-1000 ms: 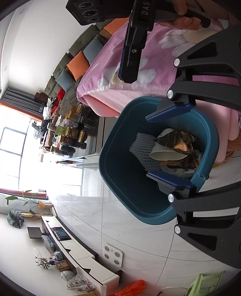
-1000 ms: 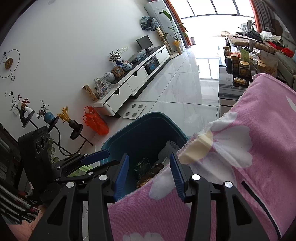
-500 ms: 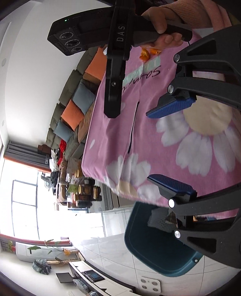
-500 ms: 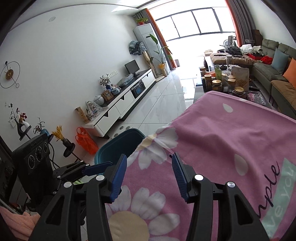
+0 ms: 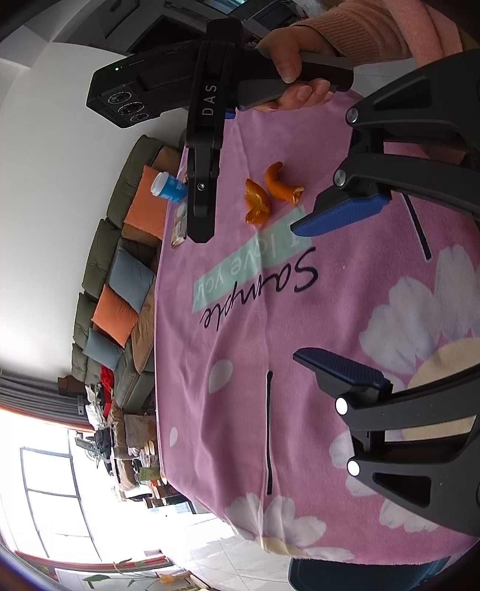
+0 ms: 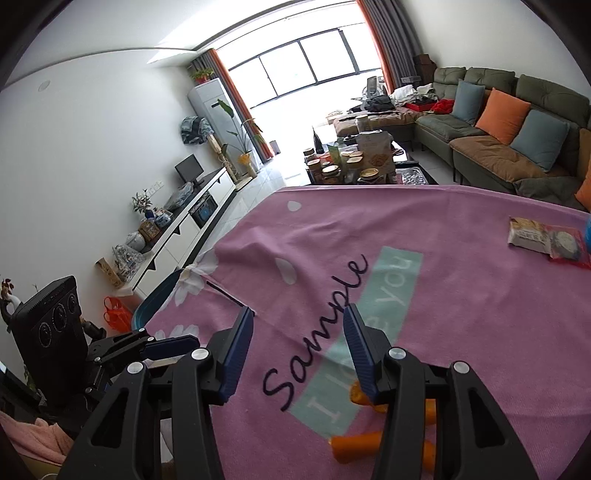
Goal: Collect trash
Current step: 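Move both grippers back over the orange peels on the table, then grasp one orange peel with the right gripper while the left gripper grasps another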
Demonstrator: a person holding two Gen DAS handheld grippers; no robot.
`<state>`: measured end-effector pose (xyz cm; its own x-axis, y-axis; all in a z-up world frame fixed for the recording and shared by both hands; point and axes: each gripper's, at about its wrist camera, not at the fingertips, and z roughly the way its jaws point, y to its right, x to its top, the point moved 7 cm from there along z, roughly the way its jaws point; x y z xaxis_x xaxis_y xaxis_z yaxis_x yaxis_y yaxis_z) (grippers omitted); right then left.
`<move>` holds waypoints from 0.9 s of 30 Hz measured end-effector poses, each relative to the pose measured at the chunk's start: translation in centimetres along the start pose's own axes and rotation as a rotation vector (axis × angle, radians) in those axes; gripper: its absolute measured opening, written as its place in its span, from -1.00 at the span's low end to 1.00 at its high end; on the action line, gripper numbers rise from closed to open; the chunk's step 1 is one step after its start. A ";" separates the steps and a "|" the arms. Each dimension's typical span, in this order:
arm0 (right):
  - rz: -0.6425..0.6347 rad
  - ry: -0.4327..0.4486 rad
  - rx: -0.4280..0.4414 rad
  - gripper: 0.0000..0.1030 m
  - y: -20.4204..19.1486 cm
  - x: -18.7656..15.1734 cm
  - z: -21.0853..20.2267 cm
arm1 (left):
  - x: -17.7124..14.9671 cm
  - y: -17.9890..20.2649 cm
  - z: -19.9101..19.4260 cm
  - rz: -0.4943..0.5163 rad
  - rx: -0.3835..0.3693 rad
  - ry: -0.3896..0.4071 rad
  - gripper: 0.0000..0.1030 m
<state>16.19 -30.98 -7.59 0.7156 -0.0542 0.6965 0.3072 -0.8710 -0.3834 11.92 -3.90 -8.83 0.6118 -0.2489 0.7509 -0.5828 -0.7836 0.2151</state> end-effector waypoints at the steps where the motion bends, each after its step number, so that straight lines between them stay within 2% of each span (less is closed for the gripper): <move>1: 0.014 0.006 -0.016 -0.06 0.8 -0.2 -0.4 | 0.1 0.6 0.5 0.008 -0.008 -0.008 0.20; 11: 0.126 0.003 -0.094 -0.06 6.2 -3.2 -1.9 | 0.3 4.4 3.1 0.074 -0.074 -0.058 0.20; 27: 0.175 -0.054 -0.059 -0.09 7.8 -5.8 -1.1 | 0.2 6.7 5.8 0.098 -0.116 -0.126 0.18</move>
<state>13.80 -37.97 -13.95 0.7880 -0.1826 0.5880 0.1386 -0.8779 -0.4584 11.23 -12.44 -10.89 0.6071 -0.3957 0.6891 -0.6962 -0.6830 0.2211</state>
